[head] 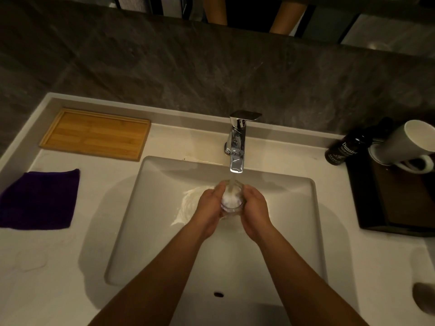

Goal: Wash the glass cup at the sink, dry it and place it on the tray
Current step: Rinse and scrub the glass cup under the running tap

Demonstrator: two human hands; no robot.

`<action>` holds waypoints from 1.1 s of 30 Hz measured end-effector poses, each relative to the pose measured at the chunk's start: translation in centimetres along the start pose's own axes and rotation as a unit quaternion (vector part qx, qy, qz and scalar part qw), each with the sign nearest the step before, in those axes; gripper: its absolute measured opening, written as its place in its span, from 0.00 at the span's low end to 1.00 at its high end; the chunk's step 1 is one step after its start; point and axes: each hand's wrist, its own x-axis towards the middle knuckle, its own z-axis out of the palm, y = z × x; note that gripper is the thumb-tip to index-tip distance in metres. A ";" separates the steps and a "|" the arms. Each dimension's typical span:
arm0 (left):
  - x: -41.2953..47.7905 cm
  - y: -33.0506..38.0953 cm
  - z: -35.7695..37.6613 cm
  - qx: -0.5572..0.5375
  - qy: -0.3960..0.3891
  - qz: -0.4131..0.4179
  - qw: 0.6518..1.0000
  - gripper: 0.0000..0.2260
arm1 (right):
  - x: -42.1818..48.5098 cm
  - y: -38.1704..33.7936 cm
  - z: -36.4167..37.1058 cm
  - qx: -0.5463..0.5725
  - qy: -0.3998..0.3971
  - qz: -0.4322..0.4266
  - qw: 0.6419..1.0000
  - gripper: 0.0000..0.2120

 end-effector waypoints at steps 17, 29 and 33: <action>-0.1 -0.3 -1.8 -0.098 -0.042 -0.005 0.994 0.17 | -1.4 -0.6 -1.2 -0.091 -0.103 -0.044 0.990 0.15; -0.6 1.1 -1.7 -0.151 0.031 -0.003 0.988 0.23 | -3.4 -6.0 -4.5 -0.317 -0.065 -0.259 0.910 0.21; -0.5 1.2 -1.4 -0.129 0.026 -0.006 0.991 0.23 | -3.1 -11.5 -1.5 -0.429 -0.017 -0.434 0.793 0.25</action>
